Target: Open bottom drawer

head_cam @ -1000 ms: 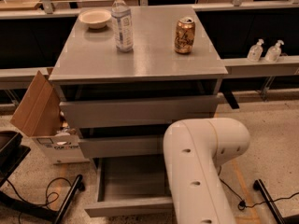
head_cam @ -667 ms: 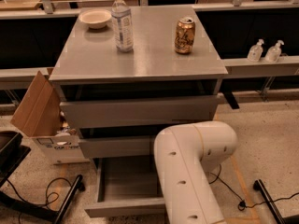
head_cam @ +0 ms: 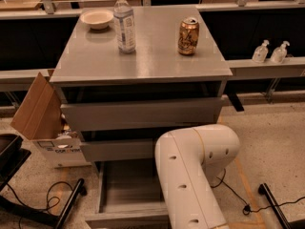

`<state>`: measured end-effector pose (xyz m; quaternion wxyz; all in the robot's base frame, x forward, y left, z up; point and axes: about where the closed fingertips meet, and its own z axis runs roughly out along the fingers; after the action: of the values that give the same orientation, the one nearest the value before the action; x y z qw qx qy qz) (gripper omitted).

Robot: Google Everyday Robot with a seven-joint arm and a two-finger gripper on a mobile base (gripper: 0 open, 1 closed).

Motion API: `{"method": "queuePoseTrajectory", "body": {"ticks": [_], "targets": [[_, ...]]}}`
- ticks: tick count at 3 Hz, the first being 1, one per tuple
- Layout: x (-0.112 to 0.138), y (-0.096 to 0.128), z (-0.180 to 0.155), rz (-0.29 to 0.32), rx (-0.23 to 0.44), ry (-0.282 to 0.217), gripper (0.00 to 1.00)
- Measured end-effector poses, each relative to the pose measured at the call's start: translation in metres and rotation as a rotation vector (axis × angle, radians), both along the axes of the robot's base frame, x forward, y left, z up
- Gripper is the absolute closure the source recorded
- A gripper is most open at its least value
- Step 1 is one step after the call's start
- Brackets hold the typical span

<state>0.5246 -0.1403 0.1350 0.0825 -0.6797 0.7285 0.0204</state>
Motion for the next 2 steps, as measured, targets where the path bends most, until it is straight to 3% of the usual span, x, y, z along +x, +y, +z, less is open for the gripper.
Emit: {"method": "queuePoseTrajectory", "body": {"ticks": [1,2], "targets": [[-0.0258,-0.0192,0.009,-0.034,0.008,0.018,1.0],[-0.0246,-0.0185,0.009,-0.034,0.008,0.018,1.0]]}}
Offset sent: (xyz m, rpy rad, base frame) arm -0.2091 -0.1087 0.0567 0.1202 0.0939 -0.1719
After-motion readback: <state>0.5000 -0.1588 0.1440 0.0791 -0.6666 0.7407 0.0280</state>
